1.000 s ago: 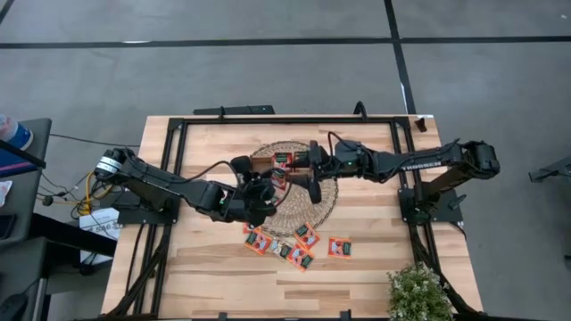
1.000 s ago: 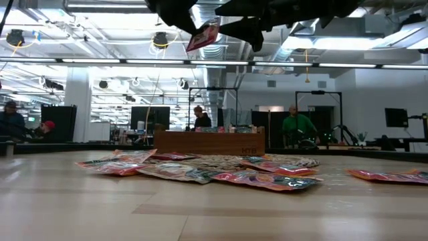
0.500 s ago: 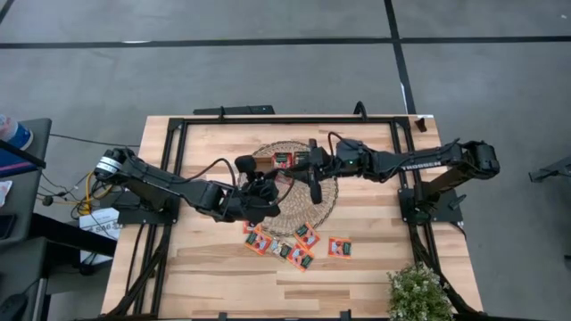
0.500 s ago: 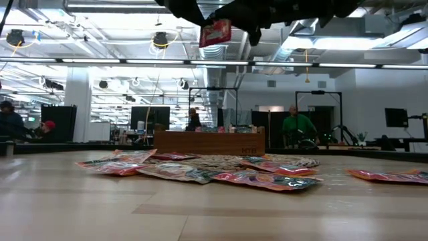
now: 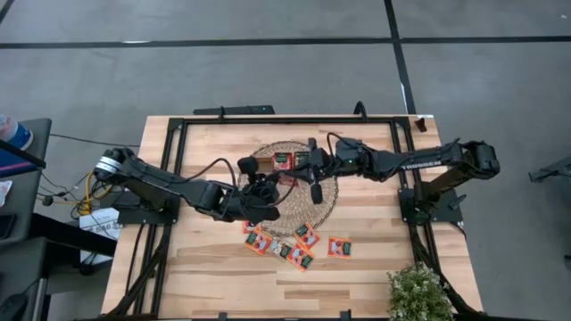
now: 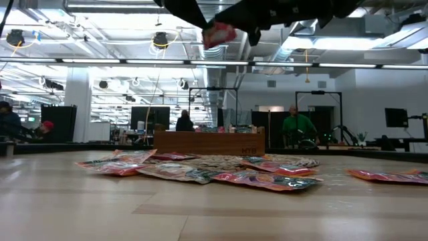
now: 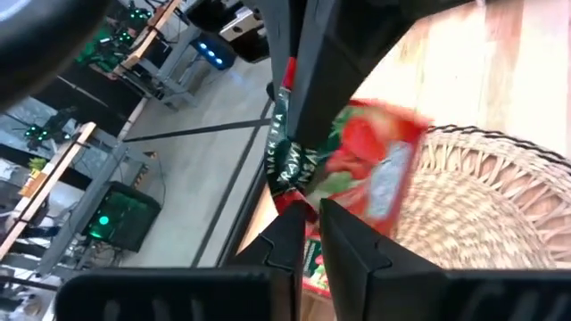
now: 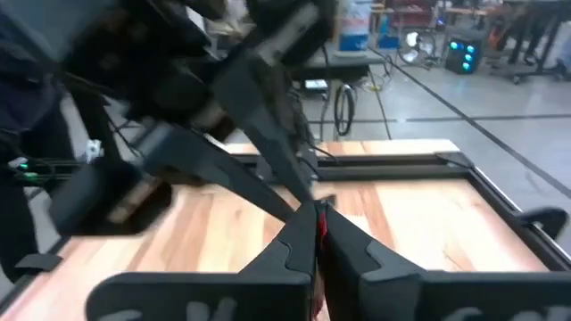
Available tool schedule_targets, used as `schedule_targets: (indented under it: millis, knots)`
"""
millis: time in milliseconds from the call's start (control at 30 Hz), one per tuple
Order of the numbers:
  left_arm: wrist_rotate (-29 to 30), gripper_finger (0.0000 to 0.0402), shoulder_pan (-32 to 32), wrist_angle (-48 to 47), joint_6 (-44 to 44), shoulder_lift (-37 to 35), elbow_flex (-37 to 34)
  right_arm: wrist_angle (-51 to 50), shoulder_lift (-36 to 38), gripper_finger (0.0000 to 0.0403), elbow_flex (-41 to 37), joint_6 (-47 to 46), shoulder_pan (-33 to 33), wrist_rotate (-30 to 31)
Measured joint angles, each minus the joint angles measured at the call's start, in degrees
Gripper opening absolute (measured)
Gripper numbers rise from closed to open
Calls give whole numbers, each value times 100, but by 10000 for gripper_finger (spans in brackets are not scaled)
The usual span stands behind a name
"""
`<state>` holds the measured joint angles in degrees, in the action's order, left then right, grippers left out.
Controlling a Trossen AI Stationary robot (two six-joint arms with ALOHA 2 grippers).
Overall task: Pick & Place Tea
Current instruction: Put the left red tea bag into the middle section of the wooden organizer
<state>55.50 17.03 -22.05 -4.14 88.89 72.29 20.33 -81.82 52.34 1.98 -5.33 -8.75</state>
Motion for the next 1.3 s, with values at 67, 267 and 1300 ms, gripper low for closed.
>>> schedule_targets:
  millis: [67,267,1300]
  knots:
    - [31,31,15,-126,116,-36,4,-81,0,0,0,0,-56,25]
    - [129,32,66,-941,990,-476,2,-190,8,0,0,30,-128,17]
    - [-162,33,-25,-1261,3200,-2858,-1386,1658,-2937,0,136,-911,-1553,-831]
